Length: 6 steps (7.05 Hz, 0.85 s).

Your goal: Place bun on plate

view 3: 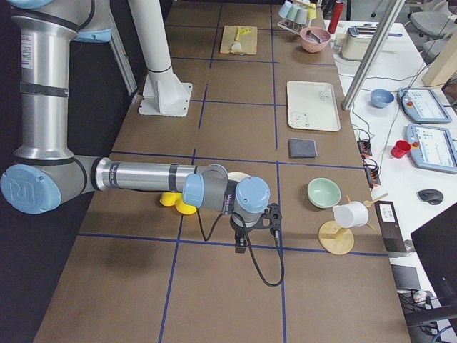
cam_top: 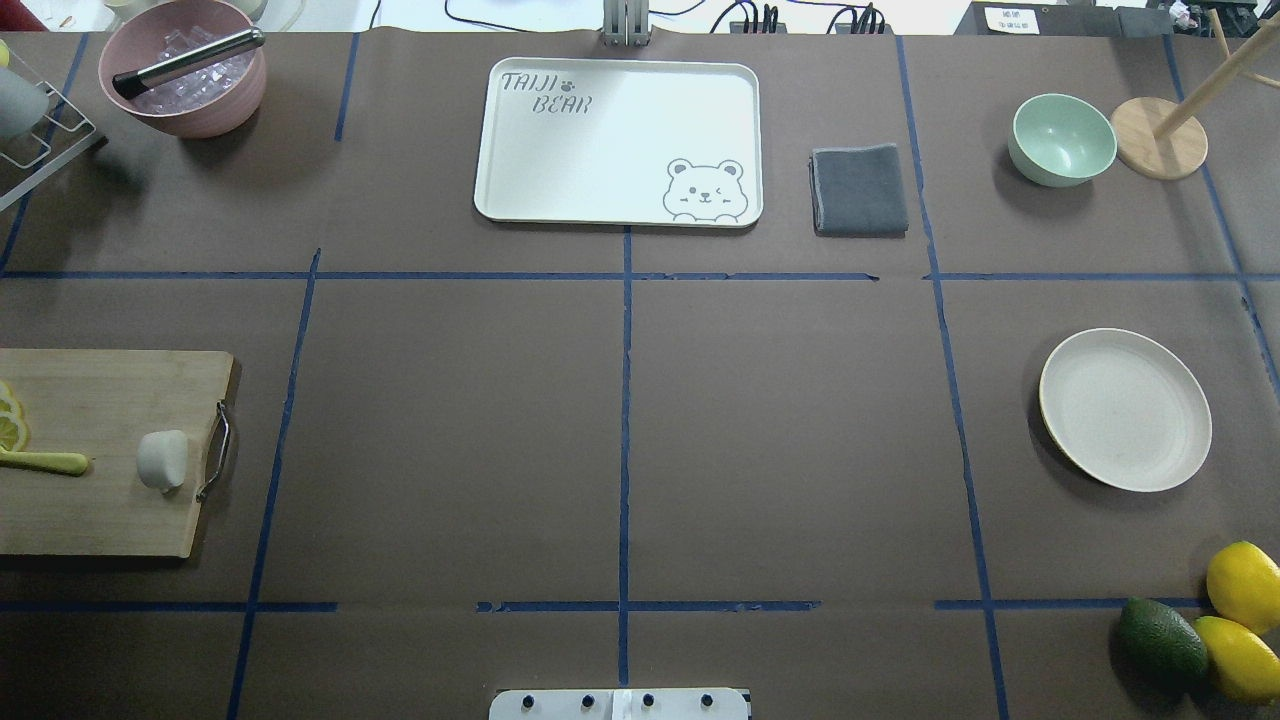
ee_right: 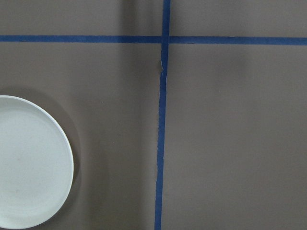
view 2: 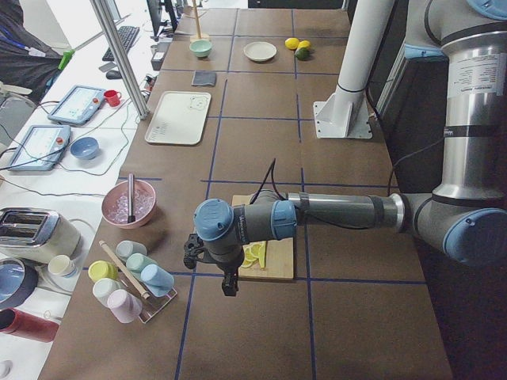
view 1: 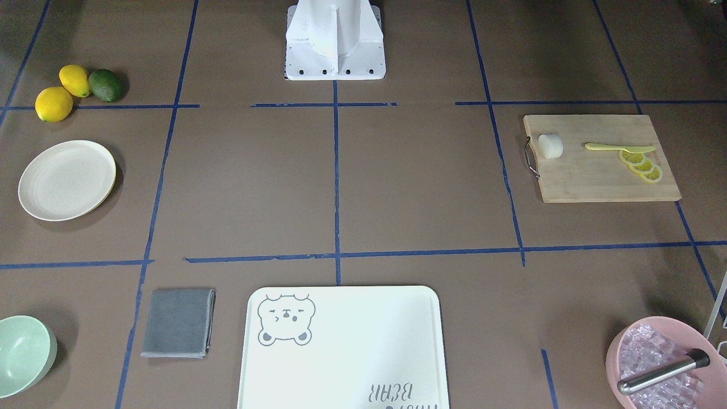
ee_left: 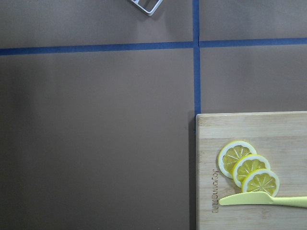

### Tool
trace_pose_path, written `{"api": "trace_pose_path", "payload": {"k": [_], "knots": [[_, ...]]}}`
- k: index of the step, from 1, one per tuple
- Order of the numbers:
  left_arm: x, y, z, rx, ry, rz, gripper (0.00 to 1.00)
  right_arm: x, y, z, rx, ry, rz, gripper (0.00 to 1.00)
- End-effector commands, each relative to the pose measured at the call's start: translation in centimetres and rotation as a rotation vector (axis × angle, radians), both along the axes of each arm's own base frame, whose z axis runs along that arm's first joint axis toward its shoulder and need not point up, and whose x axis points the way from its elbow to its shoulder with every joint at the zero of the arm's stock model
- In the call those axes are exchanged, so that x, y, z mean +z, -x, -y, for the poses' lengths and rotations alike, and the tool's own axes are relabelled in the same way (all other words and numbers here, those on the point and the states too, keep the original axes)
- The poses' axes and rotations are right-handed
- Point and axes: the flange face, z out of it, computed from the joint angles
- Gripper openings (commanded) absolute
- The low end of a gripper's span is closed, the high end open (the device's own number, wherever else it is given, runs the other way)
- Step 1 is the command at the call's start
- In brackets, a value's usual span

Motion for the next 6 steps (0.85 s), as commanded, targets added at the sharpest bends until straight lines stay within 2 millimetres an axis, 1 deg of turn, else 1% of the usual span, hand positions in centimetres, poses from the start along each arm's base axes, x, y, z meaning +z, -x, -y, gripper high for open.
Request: {"api": "trace_pose_path", "payload": {"k": [1, 2, 3, 4, 5, 6], "knots": [[-0.6, 0.2, 0.6, -0.003, -0.016, 0.0, 1.0, -0.2, -0.1, 0.2, 0.003, -0.005, -0.001, 1.0], [-0.8, 0.2, 0.7, -0.002, -0.023, -0.002, 1.0, -0.5, -0.1, 0.4, 0.005, -0.01, 0.0, 1.0], [-3.0, 0.2, 1.5, -0.008, -0.063, 0.003, 1.0, -1.3, -0.1, 0.8, 0.005, -0.028, 0.0, 1.0], [-2.9, 0.2, 1.4, -0.006, -0.068, 0.003, 1.0, -1.2, -0.1, 0.7, 0.007, -0.026, 0.001, 1.0], [-2.6, 0.2, 1.0, -0.009, -0.06, -0.001, 1.0, -2.4, -0.1, 1.5, 0.007, -0.052, 0.003, 1.0], [-3.1, 0.0, 1.3, -0.006, -0.07, -0.003, 1.0, -5.4, -0.1, 4.0, 0.006, -0.114, 0.003, 1.0]]}}
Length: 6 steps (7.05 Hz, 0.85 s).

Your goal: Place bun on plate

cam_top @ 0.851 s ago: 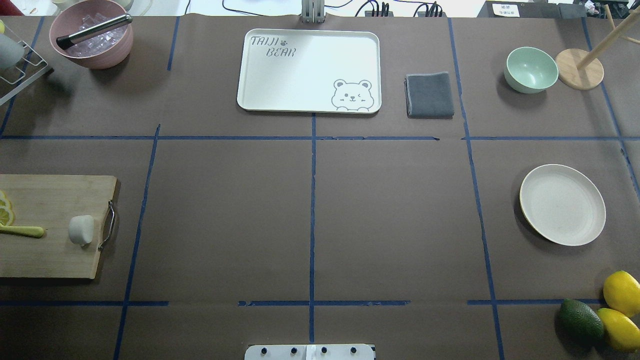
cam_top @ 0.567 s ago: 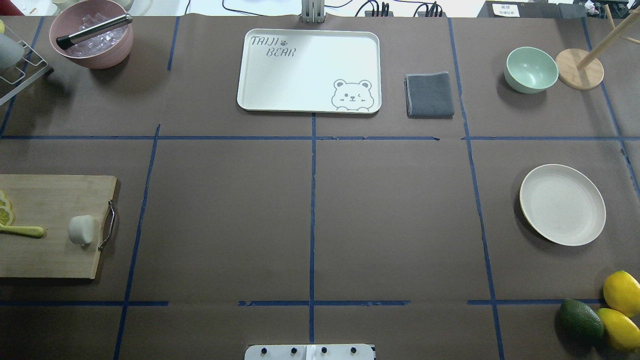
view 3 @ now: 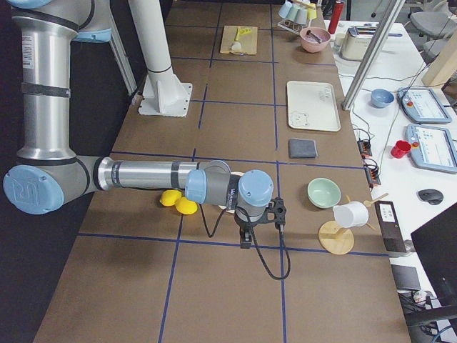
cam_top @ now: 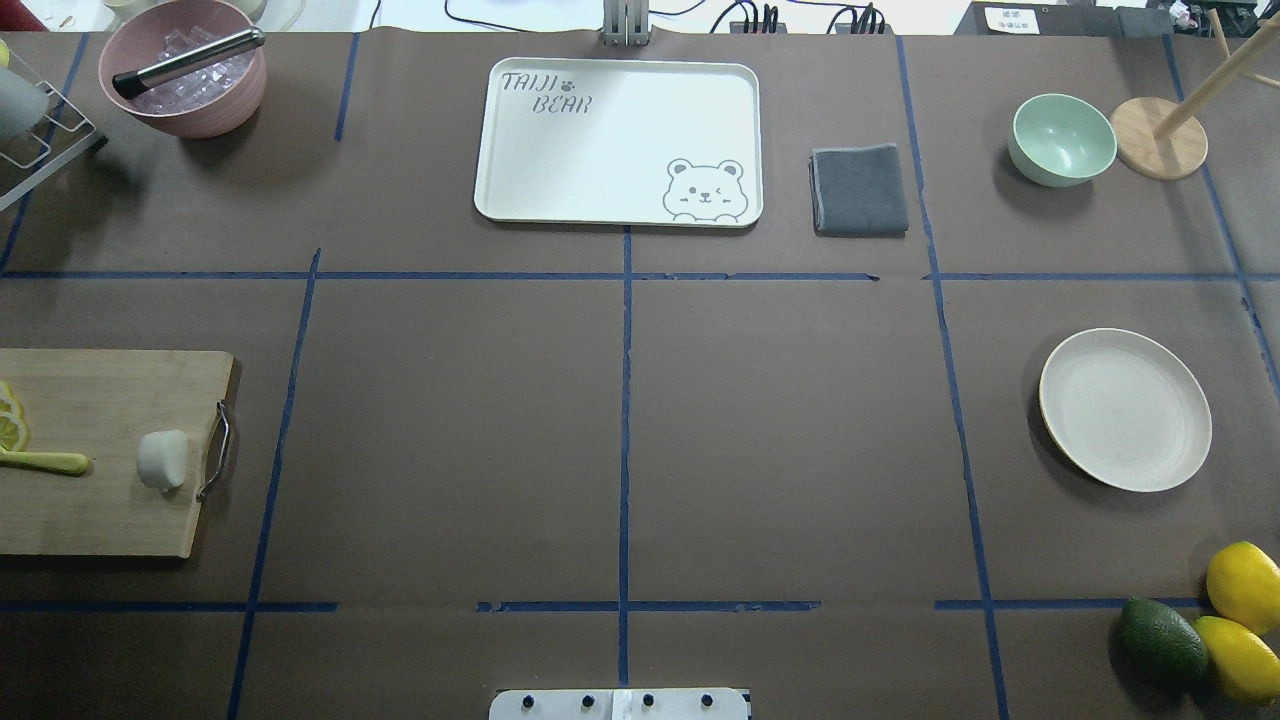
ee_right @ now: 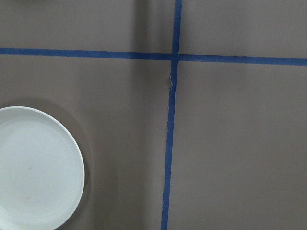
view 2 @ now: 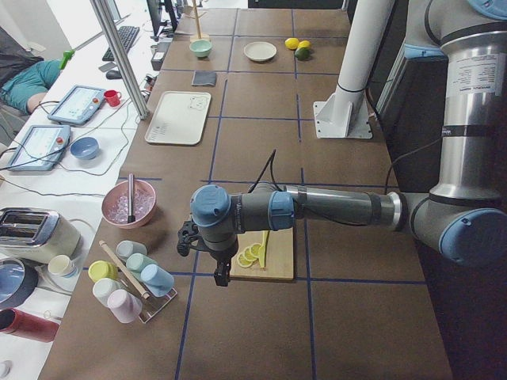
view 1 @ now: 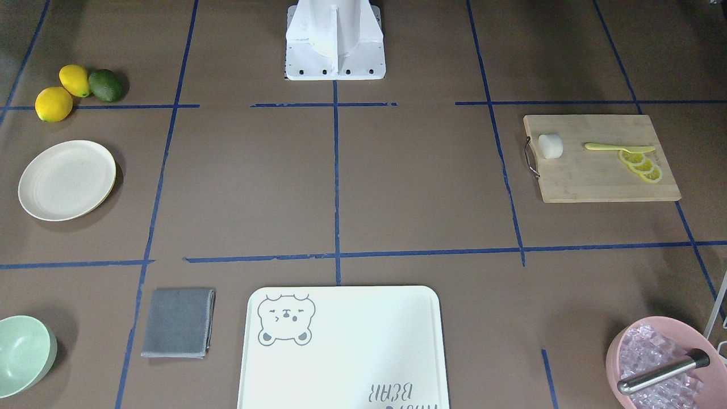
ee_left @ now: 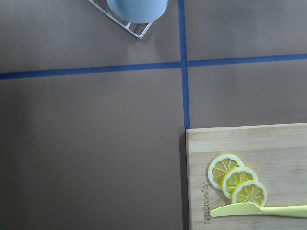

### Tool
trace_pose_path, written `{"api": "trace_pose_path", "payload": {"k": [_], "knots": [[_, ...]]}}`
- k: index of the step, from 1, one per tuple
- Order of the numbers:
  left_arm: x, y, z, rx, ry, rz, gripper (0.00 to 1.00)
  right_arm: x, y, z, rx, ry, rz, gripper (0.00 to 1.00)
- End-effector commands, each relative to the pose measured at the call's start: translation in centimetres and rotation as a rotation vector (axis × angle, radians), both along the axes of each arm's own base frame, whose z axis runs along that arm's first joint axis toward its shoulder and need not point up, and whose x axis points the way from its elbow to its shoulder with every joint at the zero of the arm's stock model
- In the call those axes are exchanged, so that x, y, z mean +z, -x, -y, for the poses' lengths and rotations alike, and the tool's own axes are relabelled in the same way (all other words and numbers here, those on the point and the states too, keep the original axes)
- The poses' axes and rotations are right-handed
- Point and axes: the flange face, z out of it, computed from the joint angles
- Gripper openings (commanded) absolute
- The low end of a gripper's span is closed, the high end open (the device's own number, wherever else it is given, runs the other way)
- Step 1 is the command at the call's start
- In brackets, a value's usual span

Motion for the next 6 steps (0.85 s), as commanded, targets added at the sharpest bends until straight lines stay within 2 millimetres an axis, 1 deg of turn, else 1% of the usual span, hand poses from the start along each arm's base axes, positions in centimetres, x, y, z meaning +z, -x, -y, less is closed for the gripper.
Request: {"api": "trace_pose_path", "payload": {"k": [1, 2, 3, 4, 5, 6], "knots": [[-1.2, -0.2, 0.9, 0.003, -0.027, -0.004, 1.0, -2.7, 0.0, 3.6, 0.002, -0.051, 0.008, 1.0], [-1.5, -0.2, 1.1, 0.004, -0.048, -0.005, 1.0, -2.9, 2.1, 3.9, -0.041, -0.062, 0.007, 1.0], [-1.5, -0.3, 1.1, 0.005, -0.053, -0.005, 1.0, -2.7, 2.9, 4.3, -0.043, -0.095, 0.007, 1.0], [-1.5, -0.3, 1.1, 0.007, -0.055, -0.005, 1.0, -3.3, 4.9, 4.5, -0.006, -0.095, 0.013, 1.0], [-1.4, -0.3, 1.0, 0.007, -0.053, -0.005, 1.0, -3.5, 8.4, 4.0, 0.025, -0.101, 0.023, 1.0], [-1.3, -0.3, 0.9, 0.008, -0.054, -0.005, 1.0, -2.4, 10.3, 1.9, 0.07, -0.124, 0.028, 0.99]]}}
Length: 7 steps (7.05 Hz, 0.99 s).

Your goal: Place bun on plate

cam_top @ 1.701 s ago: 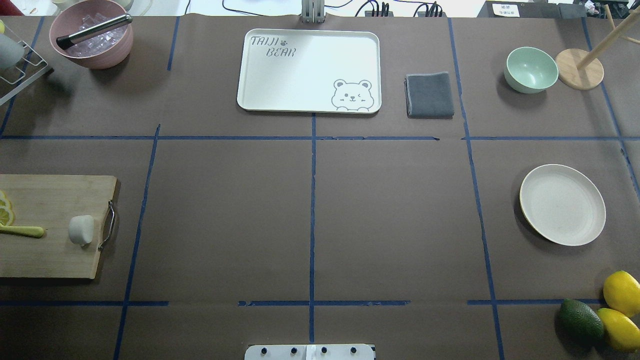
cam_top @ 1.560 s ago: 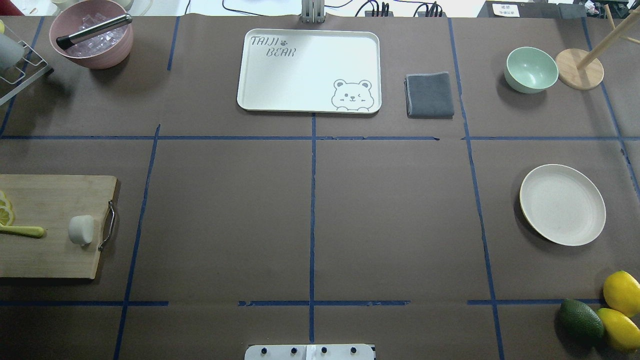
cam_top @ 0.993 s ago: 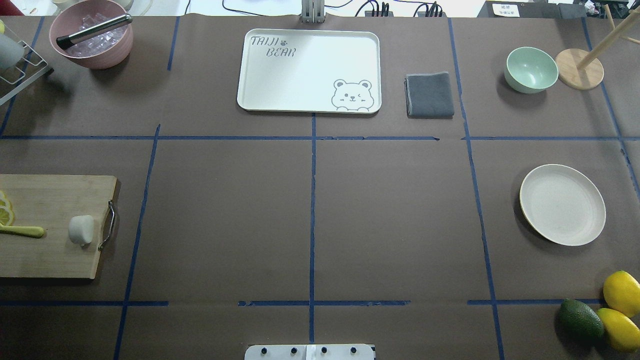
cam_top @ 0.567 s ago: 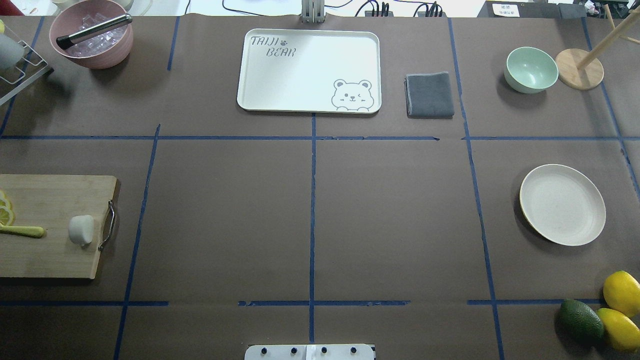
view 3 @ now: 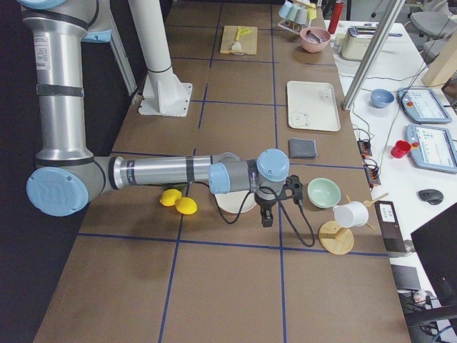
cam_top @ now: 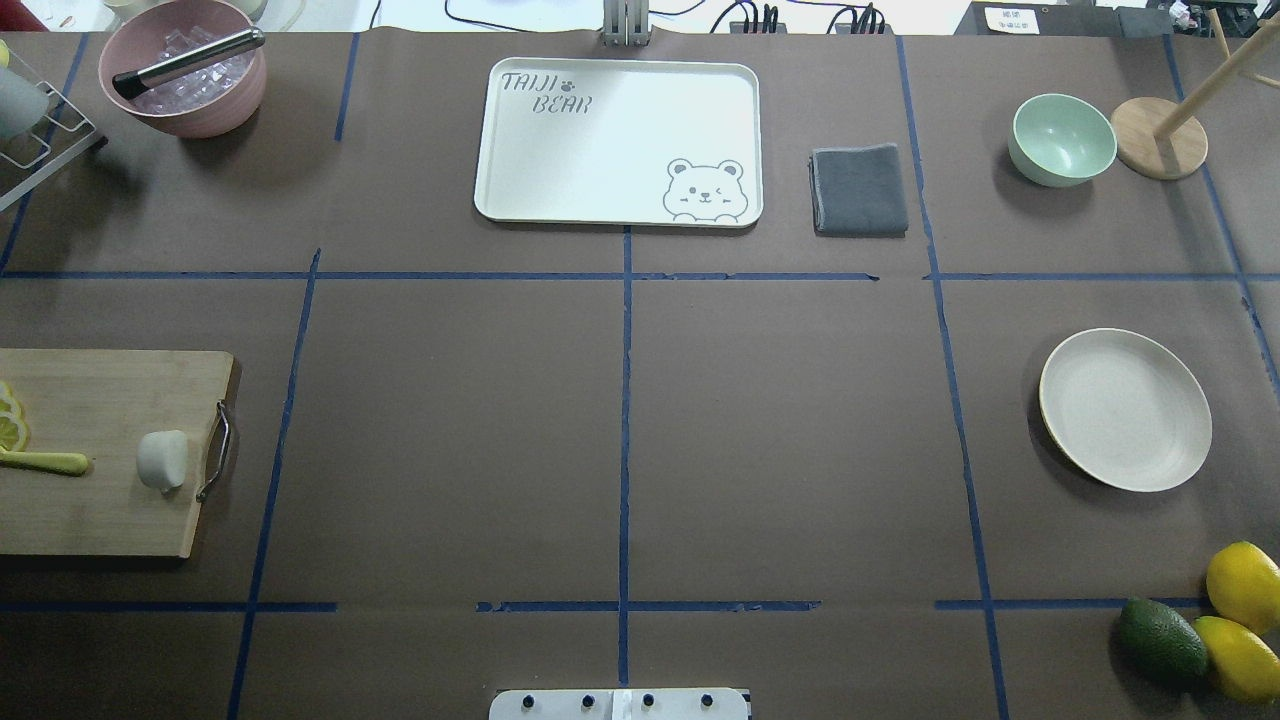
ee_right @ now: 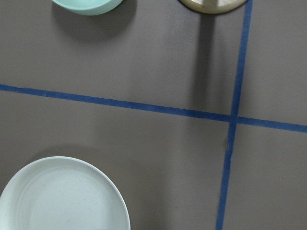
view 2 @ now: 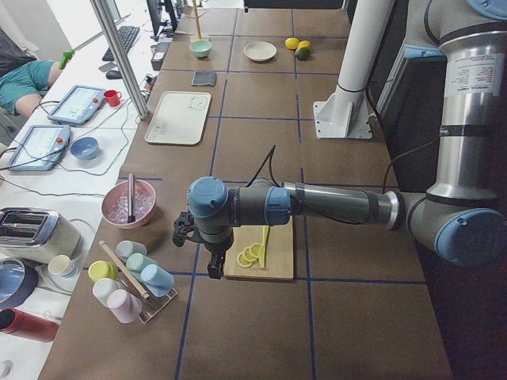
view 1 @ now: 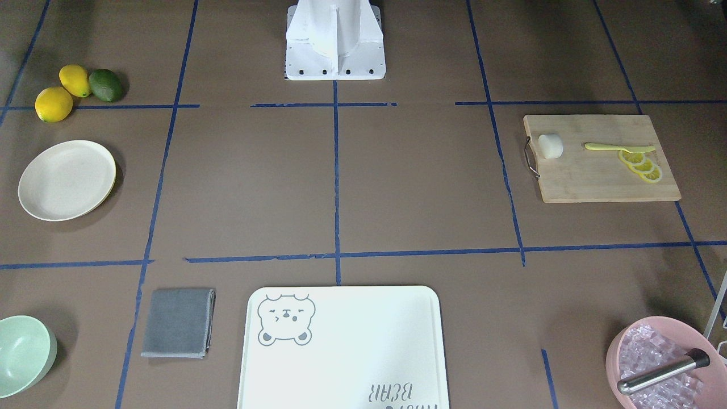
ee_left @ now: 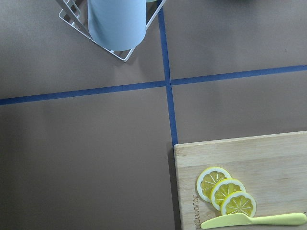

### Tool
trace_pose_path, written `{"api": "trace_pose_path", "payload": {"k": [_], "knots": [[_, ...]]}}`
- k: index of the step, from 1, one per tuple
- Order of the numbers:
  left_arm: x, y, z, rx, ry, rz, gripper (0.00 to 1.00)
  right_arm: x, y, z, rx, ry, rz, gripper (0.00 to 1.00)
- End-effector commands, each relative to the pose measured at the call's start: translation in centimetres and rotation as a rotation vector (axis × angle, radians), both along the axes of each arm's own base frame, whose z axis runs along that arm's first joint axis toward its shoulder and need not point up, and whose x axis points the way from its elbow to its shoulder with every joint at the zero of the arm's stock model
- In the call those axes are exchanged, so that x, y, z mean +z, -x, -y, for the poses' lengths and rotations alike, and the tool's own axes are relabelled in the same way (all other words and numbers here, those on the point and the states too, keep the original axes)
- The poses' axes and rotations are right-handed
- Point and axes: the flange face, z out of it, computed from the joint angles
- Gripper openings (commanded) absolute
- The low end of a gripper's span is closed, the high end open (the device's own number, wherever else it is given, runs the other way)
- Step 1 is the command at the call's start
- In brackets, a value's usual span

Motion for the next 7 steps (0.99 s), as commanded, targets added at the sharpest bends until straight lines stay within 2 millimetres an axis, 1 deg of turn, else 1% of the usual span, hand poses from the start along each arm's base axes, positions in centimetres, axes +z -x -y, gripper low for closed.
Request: {"api": "trace_pose_path", "payload": {"k": [1, 2, 3, 4, 5, 6, 7], "knots": [[0.1, 0.0, -0.1, 0.001, -0.001, 0.0, 1.0, 1.2, 4.3, -4.1, 0.109, -0.002, 0.054, 0.98], [0.1, 0.0, -0.1, 0.001, -0.001, 0.0, 1.0, 0.7, 6.8, -4.9, 0.16, 0.048, 0.092, 0.98], [0.0, 0.0, -0.1, 0.001, -0.004, 0.0, 1.0, 1.1, 8.9, -6.2, 0.159, 0.079, 0.098, 0.97], [0.0, 0.0, -0.1, 0.001, -0.004, 0.0, 1.0, 2.5, 9.8, -6.8, 0.15, 0.085, 0.064, 0.96], [0.0, 0.0, -0.1, 0.001, -0.004, 0.0, 1.0, 3.2, 10.7, -7.1, 0.134, 0.088, 0.047, 0.95], [-0.1, 0.0, -0.1, 0.001, -0.006, 0.0, 1.0, 4.6, 11.2, -7.2, 0.128, 0.095, 0.014, 0.94], [-0.1, 0.0, 0.0, 0.001, -0.019, 0.001, 1.0, 5.4, 12.0, -7.6, 0.11, 0.107, 0.005, 0.94]]}}
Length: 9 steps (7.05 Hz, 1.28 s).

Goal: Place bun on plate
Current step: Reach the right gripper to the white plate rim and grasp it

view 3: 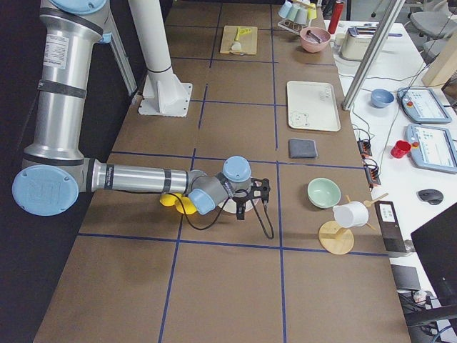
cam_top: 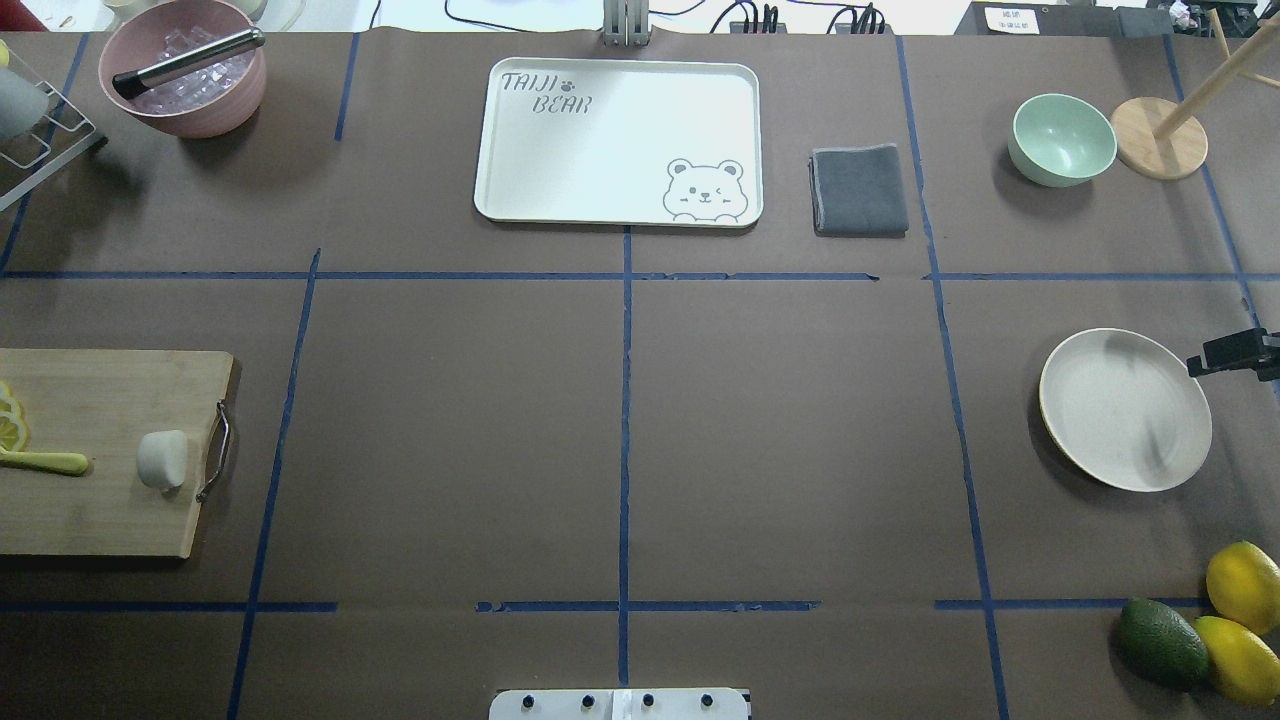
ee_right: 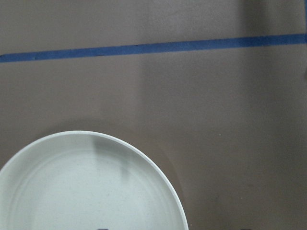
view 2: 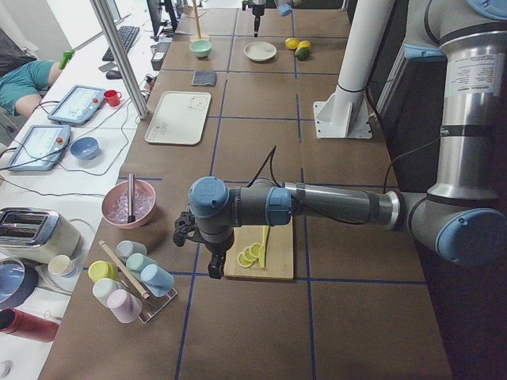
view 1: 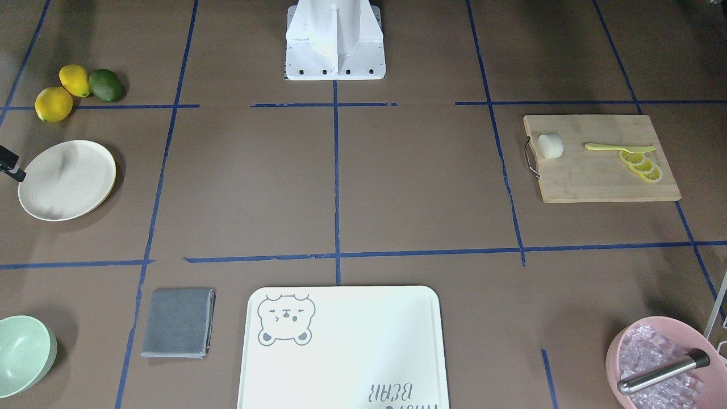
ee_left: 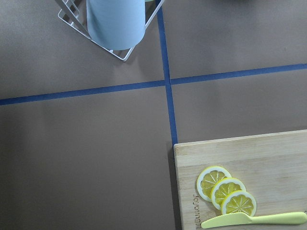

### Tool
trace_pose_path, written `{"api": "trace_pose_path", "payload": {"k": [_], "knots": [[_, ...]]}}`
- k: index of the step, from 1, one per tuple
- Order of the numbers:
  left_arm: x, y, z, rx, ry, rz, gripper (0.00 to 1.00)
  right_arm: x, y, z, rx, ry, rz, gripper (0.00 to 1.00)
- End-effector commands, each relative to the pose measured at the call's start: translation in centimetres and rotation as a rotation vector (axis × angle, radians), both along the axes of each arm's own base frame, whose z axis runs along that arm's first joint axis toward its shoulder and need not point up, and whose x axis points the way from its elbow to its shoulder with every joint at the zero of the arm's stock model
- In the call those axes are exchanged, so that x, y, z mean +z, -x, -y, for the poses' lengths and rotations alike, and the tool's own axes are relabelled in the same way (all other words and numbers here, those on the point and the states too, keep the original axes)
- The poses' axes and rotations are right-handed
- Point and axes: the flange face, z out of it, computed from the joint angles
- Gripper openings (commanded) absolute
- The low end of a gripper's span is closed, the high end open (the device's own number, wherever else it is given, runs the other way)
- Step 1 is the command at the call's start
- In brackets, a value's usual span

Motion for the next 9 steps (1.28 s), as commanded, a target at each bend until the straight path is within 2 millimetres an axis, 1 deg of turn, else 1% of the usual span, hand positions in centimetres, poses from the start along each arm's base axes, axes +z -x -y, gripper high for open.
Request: {"api": "trace_pose_path", "payload": {"k": [1, 2, 4, 6, 7, 8, 9], "knots": [[-0.1, 0.1, 0.0, -0.004, -0.024, 0.001, 1.0, 1.2, 1.7, -0.6, -0.038, 0.015, -0.019, 0.93], [-0.1, 0.1, 0.0, -0.003, -0.03, 0.001, 1.0, 1.2, 2.0, -0.7, -0.047, 0.015, -0.018, 0.9], [-0.1, 0.1, -0.1, -0.002, -0.031, 0.003, 1.0, 2.3, 2.9, -1.2, -0.07, 0.034, -0.027, 0.85], [-0.6, 0.1, -0.1, -0.003, -0.04, 0.003, 1.0, 2.5, 3.4, -1.4, -0.083, 0.038, -0.03, 0.8], [-0.7, 0.1, 0.0, -0.003, -0.043, 0.003, 1.0, 2.6, 3.4, -1.4, -0.083, 0.041, -0.028, 0.57], [-0.8, 0.1, 0.0, -0.003, -0.045, 0.003, 1.0, 2.6, 3.4, -1.5, -0.084, 0.04, -0.028, 0.21], [-0.8, 0.1, 0.0, -0.003, -0.045, 0.003, 1.0, 2.6, 3.4, -1.5, -0.085, 0.042, -0.026, 0.02]]}}
